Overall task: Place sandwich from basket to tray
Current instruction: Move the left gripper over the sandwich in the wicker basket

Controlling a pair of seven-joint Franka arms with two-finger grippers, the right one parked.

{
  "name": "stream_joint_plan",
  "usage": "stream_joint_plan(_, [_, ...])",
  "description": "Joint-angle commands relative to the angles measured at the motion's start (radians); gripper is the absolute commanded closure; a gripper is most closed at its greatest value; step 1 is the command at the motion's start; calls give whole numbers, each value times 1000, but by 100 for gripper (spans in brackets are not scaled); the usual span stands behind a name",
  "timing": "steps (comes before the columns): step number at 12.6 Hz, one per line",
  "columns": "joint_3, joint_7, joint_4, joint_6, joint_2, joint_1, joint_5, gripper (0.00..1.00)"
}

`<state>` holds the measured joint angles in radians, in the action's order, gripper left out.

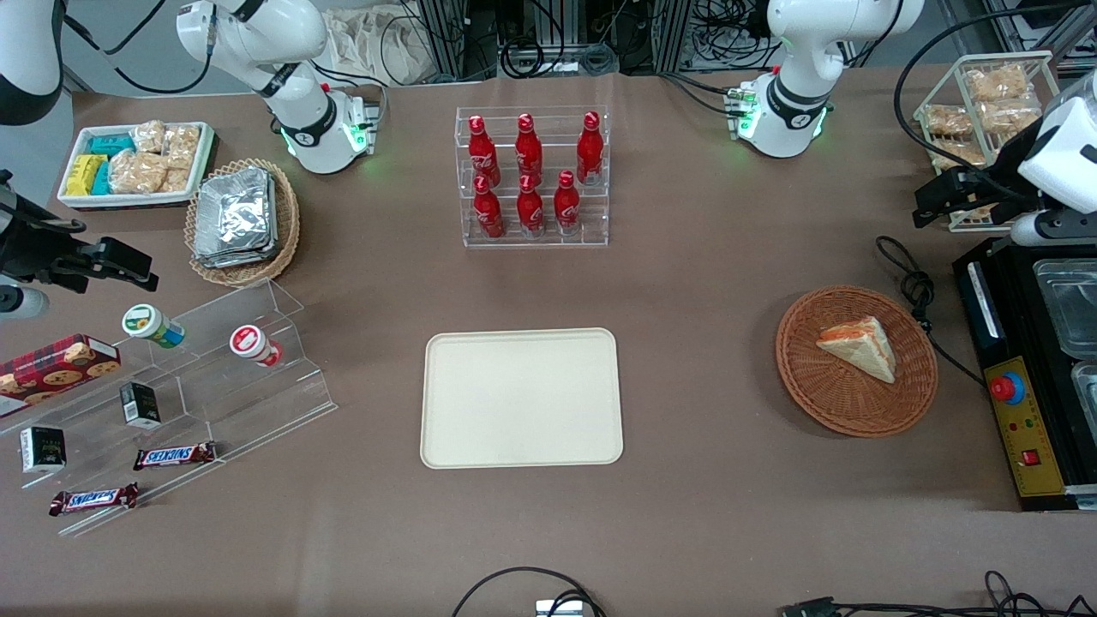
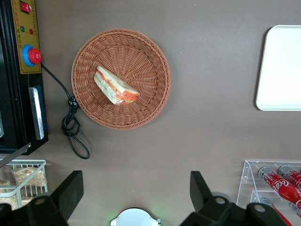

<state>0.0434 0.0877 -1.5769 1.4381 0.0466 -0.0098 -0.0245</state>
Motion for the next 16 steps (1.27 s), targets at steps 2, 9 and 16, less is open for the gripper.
stream_joint_plan(2, [-8,4,23,-19,-8,-4,-3,0])
stream_joint_plan(9, [-37,199,-38,72,-70,-1,55,0])
stream_joint_plan(16, [-100,447,-452,510,-4,-1,58,0])
